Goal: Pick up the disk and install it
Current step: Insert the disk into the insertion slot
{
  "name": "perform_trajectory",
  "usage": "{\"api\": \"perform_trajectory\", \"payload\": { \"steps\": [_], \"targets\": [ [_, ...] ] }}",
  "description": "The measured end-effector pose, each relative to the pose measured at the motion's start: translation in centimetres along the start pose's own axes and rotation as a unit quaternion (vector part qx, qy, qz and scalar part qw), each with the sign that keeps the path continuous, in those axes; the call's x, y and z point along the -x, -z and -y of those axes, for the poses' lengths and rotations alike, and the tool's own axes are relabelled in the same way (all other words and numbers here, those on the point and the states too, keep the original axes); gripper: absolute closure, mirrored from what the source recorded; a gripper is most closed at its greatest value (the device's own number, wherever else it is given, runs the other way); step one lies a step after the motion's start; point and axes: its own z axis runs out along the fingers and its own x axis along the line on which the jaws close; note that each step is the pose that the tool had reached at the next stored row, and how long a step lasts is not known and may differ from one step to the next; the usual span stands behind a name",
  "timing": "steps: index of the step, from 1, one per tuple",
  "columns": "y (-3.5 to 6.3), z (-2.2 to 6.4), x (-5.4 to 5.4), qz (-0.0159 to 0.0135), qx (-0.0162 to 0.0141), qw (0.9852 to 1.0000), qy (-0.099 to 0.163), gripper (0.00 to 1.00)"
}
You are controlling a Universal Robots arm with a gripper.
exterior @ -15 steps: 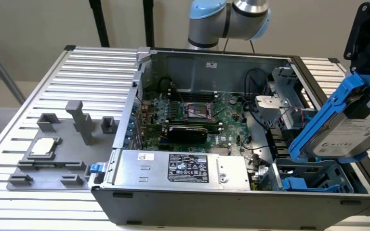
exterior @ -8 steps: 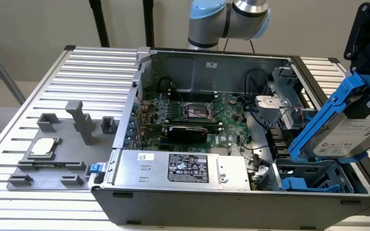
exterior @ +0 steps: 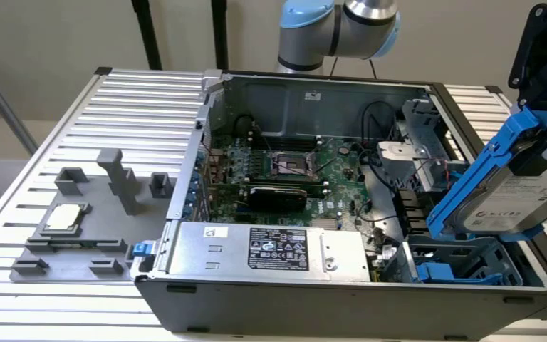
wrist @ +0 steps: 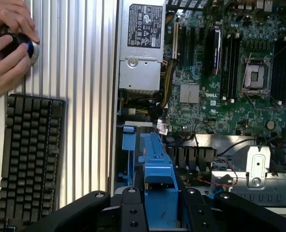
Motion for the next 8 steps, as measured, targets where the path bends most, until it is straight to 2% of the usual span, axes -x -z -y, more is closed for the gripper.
{"api": "perform_trajectory", "payload": {
  "steps": [8],
  "targets": [
    [-1.32, 0.01, -0.1, 0.0000, -0.0002, 1.0000, -0.004, 1.00]
  ]
}}
